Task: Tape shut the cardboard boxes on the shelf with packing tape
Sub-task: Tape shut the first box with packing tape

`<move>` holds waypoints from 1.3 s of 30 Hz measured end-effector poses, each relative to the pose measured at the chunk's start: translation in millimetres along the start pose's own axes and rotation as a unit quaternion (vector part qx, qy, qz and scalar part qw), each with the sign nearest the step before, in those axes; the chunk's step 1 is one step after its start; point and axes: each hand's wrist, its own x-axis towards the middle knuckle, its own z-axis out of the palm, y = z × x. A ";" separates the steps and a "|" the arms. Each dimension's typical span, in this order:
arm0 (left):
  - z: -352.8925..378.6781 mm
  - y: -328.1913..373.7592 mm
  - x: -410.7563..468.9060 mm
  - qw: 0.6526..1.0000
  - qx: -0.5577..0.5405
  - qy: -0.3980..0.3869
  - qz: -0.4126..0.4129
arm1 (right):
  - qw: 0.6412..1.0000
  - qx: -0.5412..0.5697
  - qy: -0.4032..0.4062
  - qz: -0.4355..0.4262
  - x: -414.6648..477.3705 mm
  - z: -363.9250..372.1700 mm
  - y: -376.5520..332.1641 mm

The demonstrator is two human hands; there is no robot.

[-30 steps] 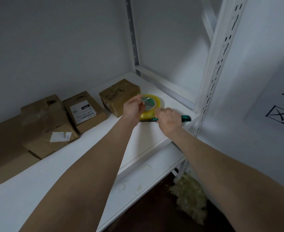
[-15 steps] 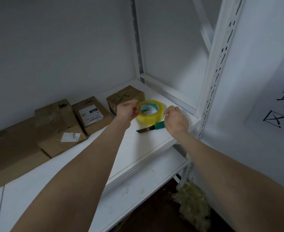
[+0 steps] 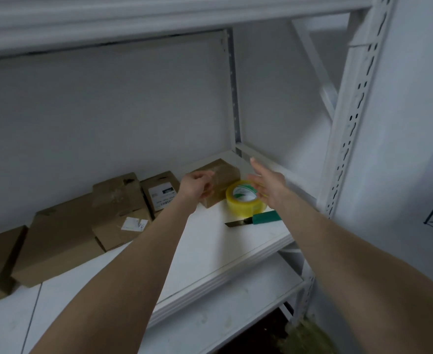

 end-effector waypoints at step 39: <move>-25.0 34.3 85.7 0.992 0.094 0.086 -0.002 | 0.988 -0.072 0.115 -0.067 100.6 65.8 -35.7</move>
